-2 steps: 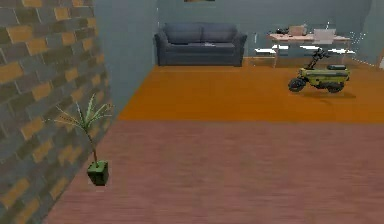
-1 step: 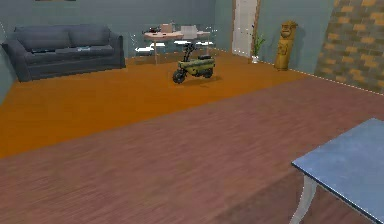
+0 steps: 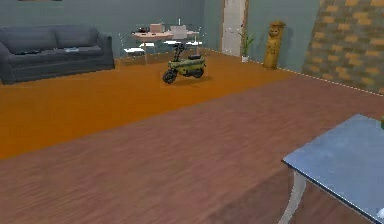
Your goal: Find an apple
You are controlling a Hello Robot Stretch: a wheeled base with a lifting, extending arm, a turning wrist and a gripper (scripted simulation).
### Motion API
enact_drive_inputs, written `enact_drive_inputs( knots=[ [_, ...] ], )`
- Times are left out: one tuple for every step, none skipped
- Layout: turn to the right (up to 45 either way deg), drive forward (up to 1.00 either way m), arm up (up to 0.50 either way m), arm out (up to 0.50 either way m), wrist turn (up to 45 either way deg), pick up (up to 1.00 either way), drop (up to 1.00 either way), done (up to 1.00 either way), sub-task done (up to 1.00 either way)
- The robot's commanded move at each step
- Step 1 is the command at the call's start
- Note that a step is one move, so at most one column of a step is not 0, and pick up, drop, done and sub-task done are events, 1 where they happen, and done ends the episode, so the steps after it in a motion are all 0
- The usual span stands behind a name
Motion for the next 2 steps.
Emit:
enact_drive_inputs(
  knots=[
    [-45.0,0.0,0.0,0.0,0.0,0.0,0.0,0.0,0.0],
    [-45.0,0.0,0.0,0.0,0.0,0.0,0.0,0.0,0.0]
  ],
)
